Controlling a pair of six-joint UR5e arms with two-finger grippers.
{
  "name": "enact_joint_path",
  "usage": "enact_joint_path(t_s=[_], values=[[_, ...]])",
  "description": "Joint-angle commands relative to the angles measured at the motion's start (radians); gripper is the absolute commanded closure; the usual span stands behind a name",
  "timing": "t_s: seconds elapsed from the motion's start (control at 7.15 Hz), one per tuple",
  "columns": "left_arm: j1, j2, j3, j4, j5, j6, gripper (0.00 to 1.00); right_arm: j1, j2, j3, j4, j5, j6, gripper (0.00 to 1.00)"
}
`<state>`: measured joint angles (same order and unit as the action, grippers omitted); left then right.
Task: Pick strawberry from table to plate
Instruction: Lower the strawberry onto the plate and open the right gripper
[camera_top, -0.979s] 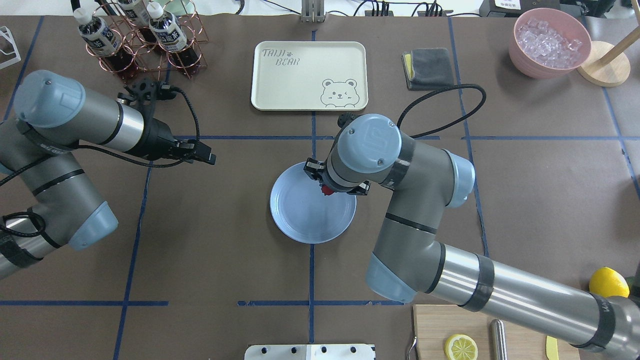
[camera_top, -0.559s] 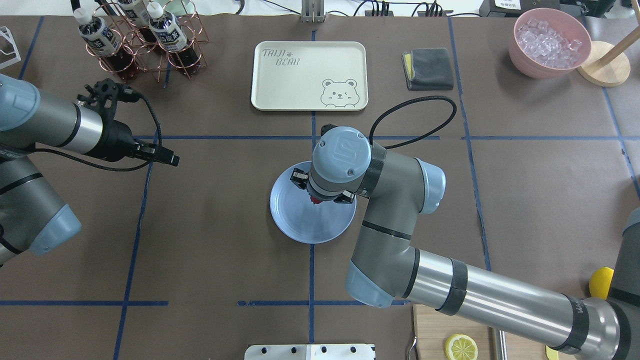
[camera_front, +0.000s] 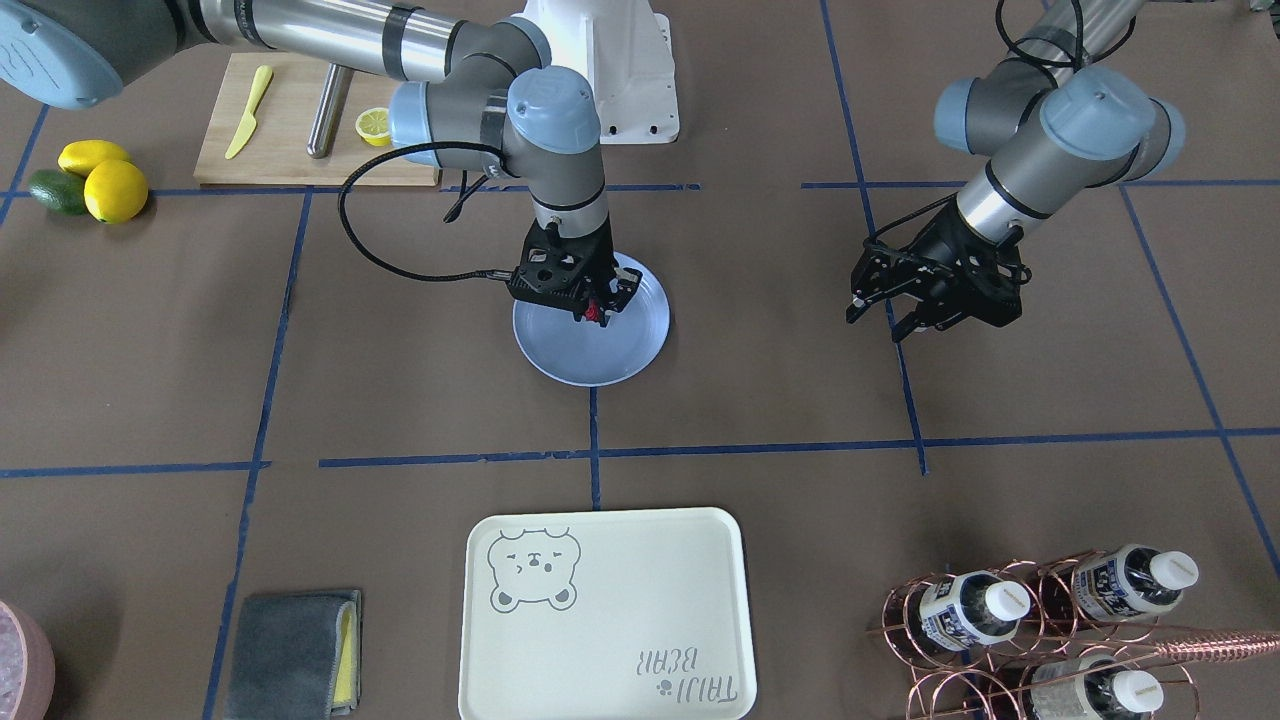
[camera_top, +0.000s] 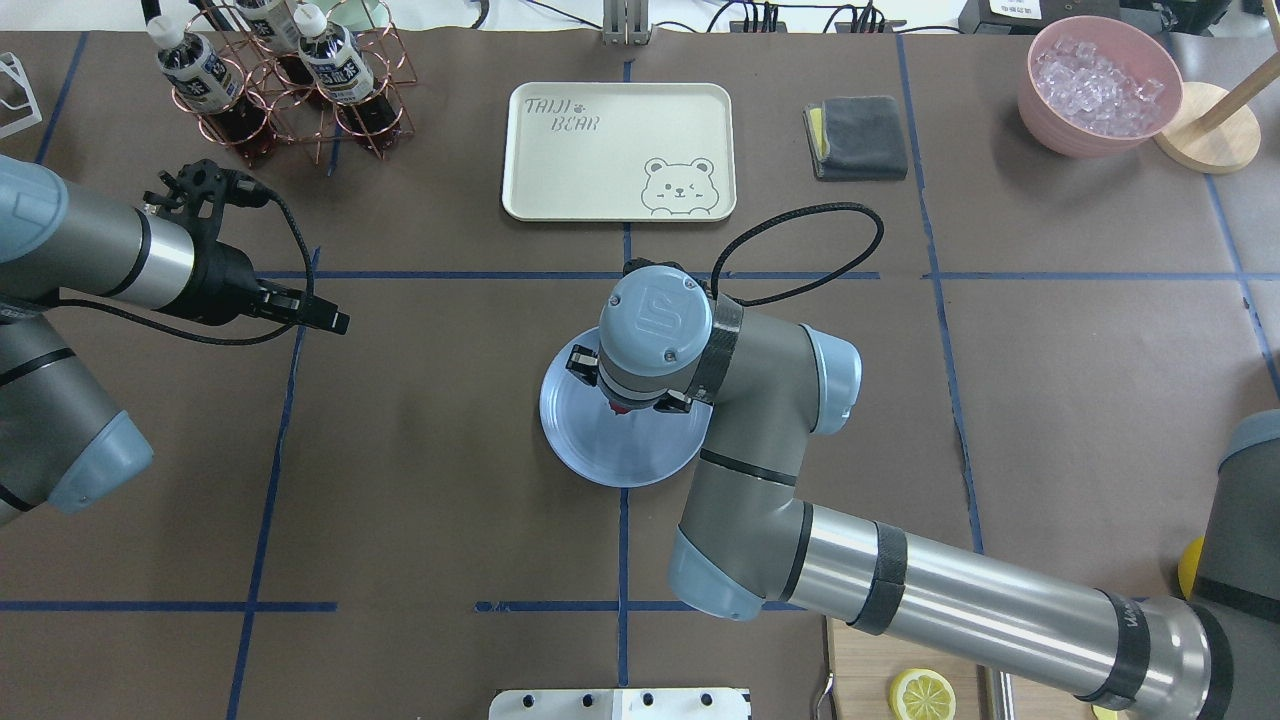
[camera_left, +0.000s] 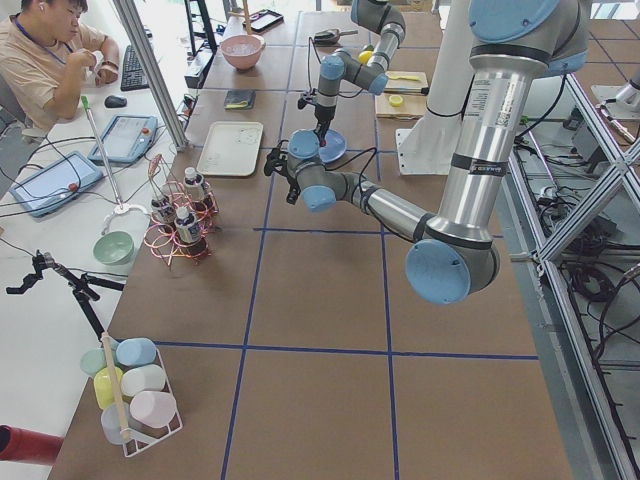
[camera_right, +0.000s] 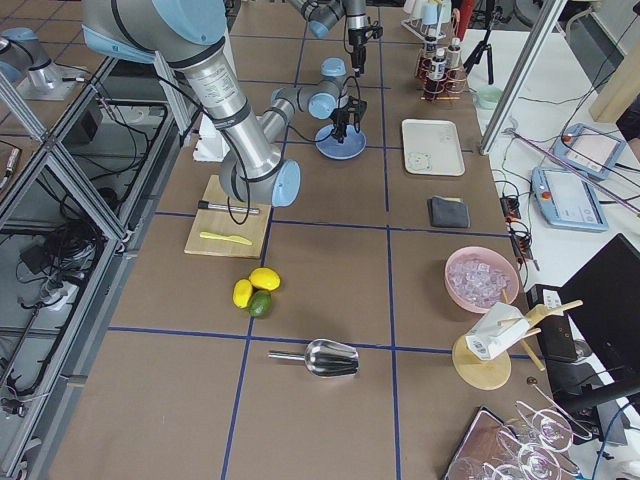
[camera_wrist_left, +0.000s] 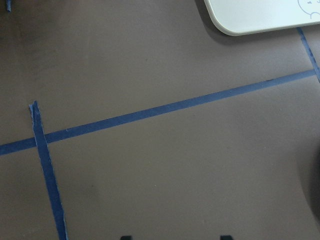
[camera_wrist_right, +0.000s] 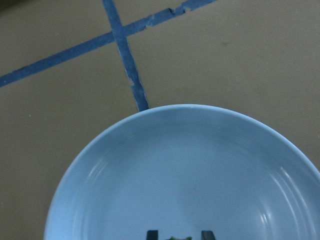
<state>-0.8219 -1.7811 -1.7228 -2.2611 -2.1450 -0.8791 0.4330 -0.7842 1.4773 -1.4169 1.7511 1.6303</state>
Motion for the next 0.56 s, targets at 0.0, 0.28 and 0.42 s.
enact_joint_path(t_s=[0.0, 0.28, 0.42], values=[[0.001, 0.000, 0.000, 0.000, 0.001, 0.000, 0.33, 0.000, 0.000, -0.014, -0.001, -0.001, -0.001, 1.00], [0.001, 0.002, -0.001, 0.000, 0.001, -0.001, 0.33, 0.000, 0.003, -0.023, 0.001, -0.001, -0.003, 1.00], [0.001, 0.000, 0.000, 0.000, 0.001, -0.001, 0.33, 0.000, 0.003, -0.026, -0.001, -0.001, -0.004, 1.00]])
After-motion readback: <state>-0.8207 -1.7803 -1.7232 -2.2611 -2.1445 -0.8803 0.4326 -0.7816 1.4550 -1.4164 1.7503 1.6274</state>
